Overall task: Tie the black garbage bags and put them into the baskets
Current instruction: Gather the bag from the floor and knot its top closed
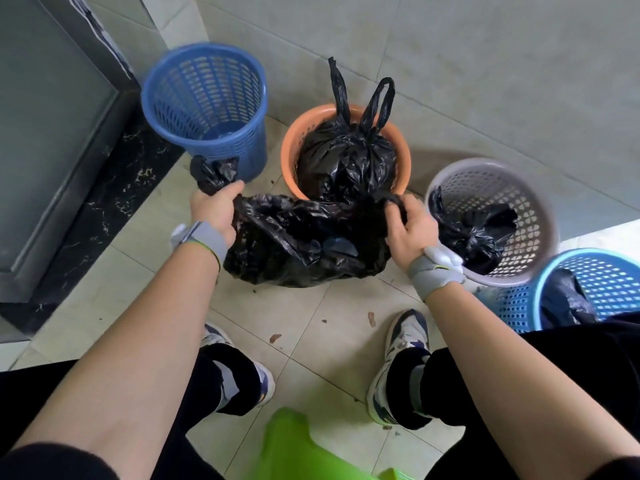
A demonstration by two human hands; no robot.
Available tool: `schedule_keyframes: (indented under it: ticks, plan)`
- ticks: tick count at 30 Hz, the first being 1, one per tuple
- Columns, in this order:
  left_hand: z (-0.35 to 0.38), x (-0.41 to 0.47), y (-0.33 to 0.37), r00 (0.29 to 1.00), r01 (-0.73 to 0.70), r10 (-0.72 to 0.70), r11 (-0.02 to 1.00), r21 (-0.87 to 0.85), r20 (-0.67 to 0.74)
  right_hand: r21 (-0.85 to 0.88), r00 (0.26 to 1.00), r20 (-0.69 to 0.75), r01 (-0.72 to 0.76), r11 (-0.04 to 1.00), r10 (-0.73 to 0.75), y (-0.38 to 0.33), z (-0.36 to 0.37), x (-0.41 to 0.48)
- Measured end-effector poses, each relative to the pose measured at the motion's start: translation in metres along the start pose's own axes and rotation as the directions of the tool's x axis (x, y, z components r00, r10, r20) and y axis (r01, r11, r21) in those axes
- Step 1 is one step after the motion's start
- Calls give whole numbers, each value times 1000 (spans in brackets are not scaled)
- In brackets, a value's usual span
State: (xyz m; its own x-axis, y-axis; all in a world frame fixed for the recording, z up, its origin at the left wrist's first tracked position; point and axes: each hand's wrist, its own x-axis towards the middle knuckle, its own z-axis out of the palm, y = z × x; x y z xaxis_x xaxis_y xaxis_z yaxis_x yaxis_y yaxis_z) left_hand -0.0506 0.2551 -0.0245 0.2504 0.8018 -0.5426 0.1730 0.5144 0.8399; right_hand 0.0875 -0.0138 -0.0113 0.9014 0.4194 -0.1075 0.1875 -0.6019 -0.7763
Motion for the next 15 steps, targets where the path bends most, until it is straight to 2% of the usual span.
schedule_keyframes:
  ticks: [2,3,4,5,6,7,8,9,10,11,13,15]
  plan:
    - [-3,-4,-6,996,-35,29,996,76,85,132,989,-118,-77,988,93,-3,0,9]
    - [-3,-7,-11,984,-131,98,964,230,147,255,969,-152,-150,955,193,-5,-1,14]
    - [-4,-11,-18,961,-244,166,882,402,220,424,941,-137,-227,877,310,-10,-2,18]
    - [-4,-13,-26,943,-310,192,801,513,271,606,905,-35,-317,730,423,-14,-5,22]
    - [-6,-13,-35,942,-319,191,768,556,276,761,874,130,-391,518,468,-16,-5,26]
    - [-9,-13,-41,959,-263,166,817,513,228,851,848,256,-425,308,464,-17,-4,28]
    - [-12,-11,-43,983,-162,115,908,386,141,898,835,316,-417,142,450,-17,-3,29]
    - [-15,-8,-43,999,-36,29,974,223,34,925,826,312,-377,47,470,-17,-2,28]
    - [-20,-6,-41,996,73,-70,996,50,-63,947,805,281,-321,-15,523,-13,-1,30]
    - [-26,-4,-38,979,152,-161,985,-84,-124,964,765,227,-263,-29,602,-8,-3,31]
    - [-36,-1,-34,946,237,-285,933,-271,-154,967,663,123,-248,62,738,5,-8,32]
    - [-43,0,-32,946,275,-321,874,-400,-51,940,578,50,-302,157,815,16,-9,32]
